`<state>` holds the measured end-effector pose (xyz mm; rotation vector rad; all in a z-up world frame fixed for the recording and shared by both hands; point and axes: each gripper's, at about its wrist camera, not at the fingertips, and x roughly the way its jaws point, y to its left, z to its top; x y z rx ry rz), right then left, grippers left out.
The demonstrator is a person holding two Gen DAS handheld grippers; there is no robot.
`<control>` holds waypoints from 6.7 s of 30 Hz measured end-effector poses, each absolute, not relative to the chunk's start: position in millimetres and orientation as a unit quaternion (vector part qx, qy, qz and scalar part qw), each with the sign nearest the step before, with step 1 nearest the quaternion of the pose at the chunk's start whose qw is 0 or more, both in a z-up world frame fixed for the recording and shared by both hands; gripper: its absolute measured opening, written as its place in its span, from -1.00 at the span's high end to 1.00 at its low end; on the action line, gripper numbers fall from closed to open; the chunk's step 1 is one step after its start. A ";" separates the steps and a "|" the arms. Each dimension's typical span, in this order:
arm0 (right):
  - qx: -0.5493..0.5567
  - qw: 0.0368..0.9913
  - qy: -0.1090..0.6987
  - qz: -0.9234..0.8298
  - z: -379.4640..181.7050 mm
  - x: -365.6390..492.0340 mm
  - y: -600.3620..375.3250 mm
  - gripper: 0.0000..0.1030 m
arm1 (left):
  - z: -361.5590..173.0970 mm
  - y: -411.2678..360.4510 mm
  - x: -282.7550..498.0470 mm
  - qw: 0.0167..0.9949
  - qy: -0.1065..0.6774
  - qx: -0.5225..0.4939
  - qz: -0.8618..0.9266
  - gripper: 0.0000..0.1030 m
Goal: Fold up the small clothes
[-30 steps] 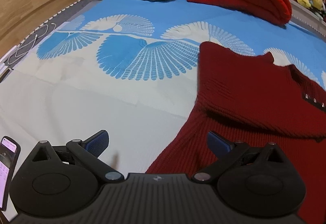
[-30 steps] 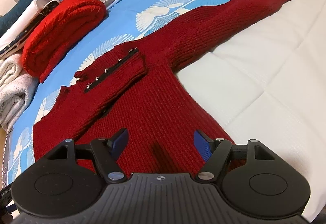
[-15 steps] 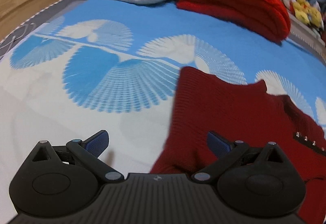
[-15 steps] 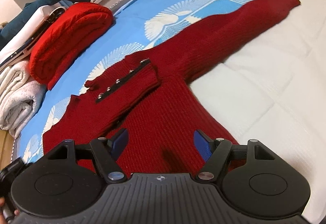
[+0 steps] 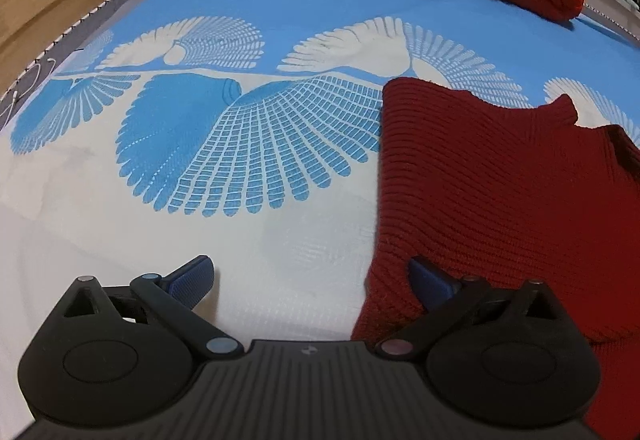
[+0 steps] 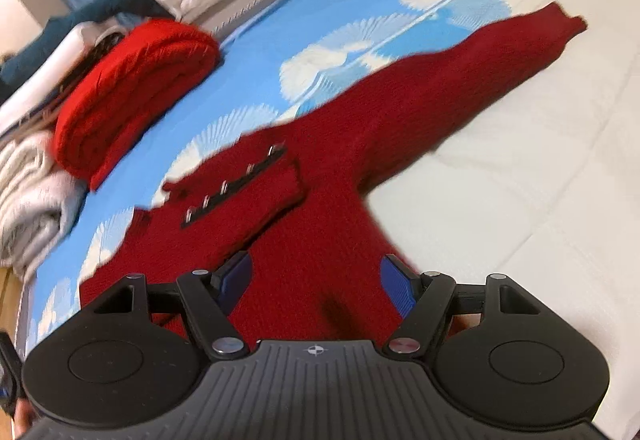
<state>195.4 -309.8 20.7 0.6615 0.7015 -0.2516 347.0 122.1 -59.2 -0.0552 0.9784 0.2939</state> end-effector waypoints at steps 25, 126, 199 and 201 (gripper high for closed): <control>0.462 0.823 0.188 -0.271 -66.2 259.3 -561.7 -0.44 | 24.4 110.1 264.5 0.891 0.435 -0.069 0.111 -0.99; 0.112 0.888 0.438 -0.084 2.4 225.7 -278.7 -0.54 | 11.4 214.5 240.2 0.838 0.444 -0.188 0.255 -0.99; 0.065 0.860 0.505 -0.017 -34.5 137.5 -358.2 -0.94 | -50.9 124.1 161.9 0.850 0.507 0.085 0.119 -0.99; 0.074 0.857 0.509 -0.003 -33.1 135.4 -357.1 -0.95 | -50.6 125.9 156.6 0.850 0.509 0.080 0.114 -0.99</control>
